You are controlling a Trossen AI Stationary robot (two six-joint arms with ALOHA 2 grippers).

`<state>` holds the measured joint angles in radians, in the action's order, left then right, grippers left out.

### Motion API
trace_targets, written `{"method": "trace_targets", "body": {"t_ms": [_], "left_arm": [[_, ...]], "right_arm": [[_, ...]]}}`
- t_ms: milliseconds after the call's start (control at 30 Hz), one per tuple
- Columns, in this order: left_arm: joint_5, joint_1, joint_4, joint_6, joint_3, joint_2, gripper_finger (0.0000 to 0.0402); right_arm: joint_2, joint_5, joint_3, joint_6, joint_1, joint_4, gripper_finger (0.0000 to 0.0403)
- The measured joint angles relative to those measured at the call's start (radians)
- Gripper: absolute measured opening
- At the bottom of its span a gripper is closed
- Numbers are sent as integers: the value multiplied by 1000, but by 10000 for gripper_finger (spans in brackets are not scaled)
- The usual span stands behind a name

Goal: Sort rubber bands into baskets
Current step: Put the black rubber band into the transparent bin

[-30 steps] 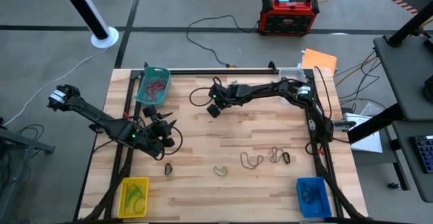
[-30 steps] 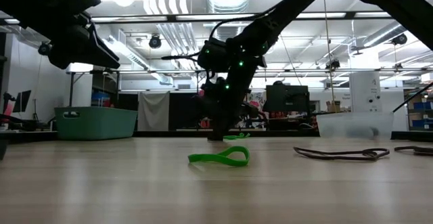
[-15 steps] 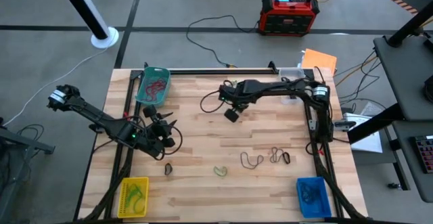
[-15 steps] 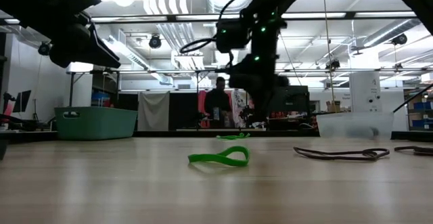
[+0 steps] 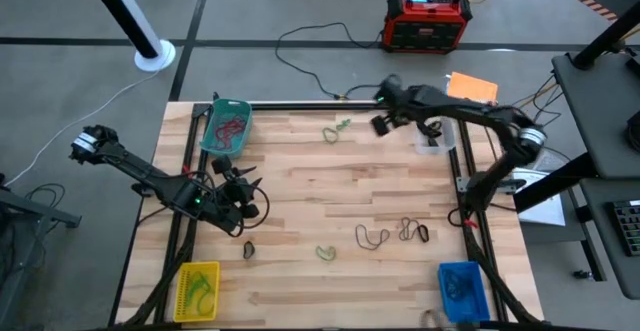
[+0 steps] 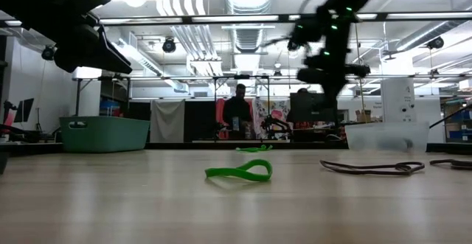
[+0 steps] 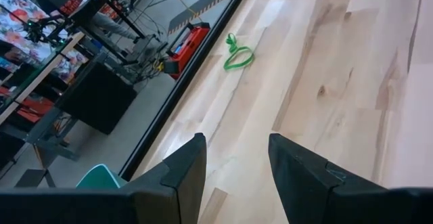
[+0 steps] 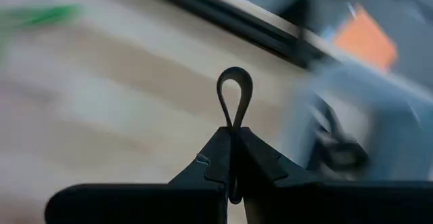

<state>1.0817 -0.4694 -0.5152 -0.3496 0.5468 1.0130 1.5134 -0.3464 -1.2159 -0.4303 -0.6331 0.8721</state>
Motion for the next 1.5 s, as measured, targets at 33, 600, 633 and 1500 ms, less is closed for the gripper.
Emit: {"method": "trace_targets", "body": {"t_ms": [33,600,633,1500], "left_arm": [[0,0,0,0,0,0,146],[0,0,0,16,0,0,146],[0,0,0,16,0,0,146],[0,0,39,16,0,0,146]], "right_arm": [[-27,-2,34,-38,-37,0,13],[-197,-97,294,-152,-182,-11,13],[-196,-104,294,-153,-181,-11,13],[-171,-70,294,-145,-181,-8,89]]}}
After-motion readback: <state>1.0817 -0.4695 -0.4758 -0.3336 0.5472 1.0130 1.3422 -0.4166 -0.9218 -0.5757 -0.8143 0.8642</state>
